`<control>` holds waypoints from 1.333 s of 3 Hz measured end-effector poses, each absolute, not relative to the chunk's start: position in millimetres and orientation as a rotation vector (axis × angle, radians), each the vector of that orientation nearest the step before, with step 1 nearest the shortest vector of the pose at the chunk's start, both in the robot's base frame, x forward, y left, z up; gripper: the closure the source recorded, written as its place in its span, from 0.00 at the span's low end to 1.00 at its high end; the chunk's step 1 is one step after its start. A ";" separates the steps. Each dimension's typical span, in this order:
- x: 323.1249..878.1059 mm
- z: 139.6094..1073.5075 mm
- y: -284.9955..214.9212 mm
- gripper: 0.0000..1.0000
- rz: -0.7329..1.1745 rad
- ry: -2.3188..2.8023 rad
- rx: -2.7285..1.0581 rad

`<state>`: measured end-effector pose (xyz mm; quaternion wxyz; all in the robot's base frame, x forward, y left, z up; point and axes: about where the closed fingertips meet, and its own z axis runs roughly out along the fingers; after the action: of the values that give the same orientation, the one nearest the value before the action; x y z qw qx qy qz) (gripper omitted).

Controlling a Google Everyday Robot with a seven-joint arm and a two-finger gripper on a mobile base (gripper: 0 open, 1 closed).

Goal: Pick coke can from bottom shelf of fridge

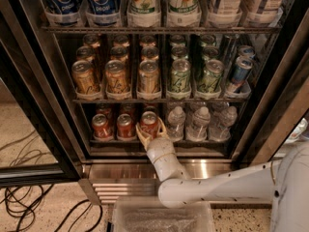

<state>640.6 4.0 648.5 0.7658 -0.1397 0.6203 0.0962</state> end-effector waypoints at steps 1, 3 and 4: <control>613.7 653.2 25.5 1.00 0.354 1.339 -0.407; 567.7 663.7 37.1 1.00 0.604 1.352 -0.660; 557.9 673.8 23.0 1.00 0.668 1.329 -0.728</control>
Offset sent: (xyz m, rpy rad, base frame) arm -0.0942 0.0571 0.0100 0.0058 0.1207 0.5445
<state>557.9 23.0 673.8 0.6763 -0.3236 0.5913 0.2972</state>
